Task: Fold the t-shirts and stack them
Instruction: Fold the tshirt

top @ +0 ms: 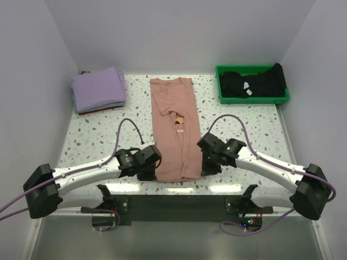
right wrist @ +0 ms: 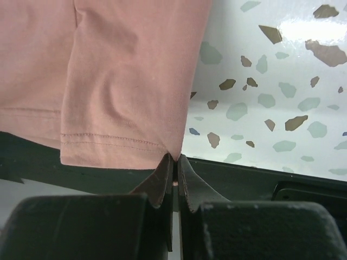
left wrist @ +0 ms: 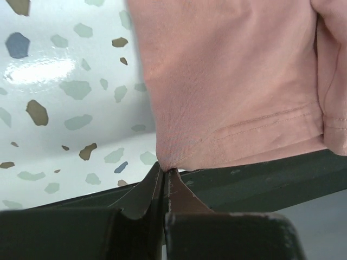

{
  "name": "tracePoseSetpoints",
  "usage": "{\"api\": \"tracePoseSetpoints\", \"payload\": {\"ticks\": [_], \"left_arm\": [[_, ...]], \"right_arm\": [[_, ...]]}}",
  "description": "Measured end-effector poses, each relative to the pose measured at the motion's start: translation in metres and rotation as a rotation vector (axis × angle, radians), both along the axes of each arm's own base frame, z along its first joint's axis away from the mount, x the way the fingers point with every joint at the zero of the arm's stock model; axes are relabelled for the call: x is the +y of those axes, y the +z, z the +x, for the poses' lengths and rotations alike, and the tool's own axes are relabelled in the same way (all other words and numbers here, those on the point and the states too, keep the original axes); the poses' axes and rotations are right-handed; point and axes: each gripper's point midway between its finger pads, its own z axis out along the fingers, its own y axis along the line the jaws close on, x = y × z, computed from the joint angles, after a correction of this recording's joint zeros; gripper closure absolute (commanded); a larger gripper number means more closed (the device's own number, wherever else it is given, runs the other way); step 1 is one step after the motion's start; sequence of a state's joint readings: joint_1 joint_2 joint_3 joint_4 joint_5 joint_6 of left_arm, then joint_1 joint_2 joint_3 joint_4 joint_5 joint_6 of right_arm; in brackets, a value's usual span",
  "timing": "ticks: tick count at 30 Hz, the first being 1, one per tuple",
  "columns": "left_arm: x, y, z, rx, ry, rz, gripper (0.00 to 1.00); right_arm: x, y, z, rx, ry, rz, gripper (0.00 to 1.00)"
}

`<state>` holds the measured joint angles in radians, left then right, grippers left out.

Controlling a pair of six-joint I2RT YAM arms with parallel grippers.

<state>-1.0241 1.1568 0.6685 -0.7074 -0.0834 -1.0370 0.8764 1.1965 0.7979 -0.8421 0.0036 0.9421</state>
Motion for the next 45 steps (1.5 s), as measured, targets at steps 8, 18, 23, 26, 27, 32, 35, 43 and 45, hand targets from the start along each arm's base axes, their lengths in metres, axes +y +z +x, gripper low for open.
{"api": "tracePoseSetpoints", "payload": {"ticks": [8,18,23,26,27,32,35,43,45], "left_arm": [[0.003,0.019,0.016,-0.086,0.051,-0.004,1.0],[0.01,0.024,0.041,-0.172,0.117,0.049,1.0],[0.01,0.027,0.063,-0.202,0.147,0.069,1.0],[0.013,0.028,0.078,-0.217,0.165,0.073,1.0],[0.014,0.028,0.083,-0.225,0.174,0.07,1.0],[0.016,0.03,0.109,-0.259,0.19,0.061,1.0],[0.015,0.03,0.124,-0.268,0.19,0.064,1.0],[0.018,0.032,0.171,-0.3,0.203,0.071,1.0],[0.02,0.035,0.186,-0.312,0.209,0.067,1.0]], "right_arm": [[0.008,0.016,0.021,-0.062,-0.008,-0.019,1.0],[0.018,0.022,0.051,-0.141,-0.006,-0.075,1.0],[0.024,0.025,0.073,-0.181,-0.001,-0.109,1.0],[0.024,0.027,0.085,-0.201,-0.007,-0.117,1.0],[0.022,0.028,0.089,-0.208,-0.01,-0.121,1.0],[0.021,0.028,0.113,-0.226,-0.029,-0.13,1.0],[0.02,0.025,0.128,-0.233,-0.039,-0.134,1.0],[0.026,0.028,0.175,-0.272,-0.053,-0.134,1.0],[0.028,0.029,0.189,-0.28,-0.054,-0.137,1.0]]}}
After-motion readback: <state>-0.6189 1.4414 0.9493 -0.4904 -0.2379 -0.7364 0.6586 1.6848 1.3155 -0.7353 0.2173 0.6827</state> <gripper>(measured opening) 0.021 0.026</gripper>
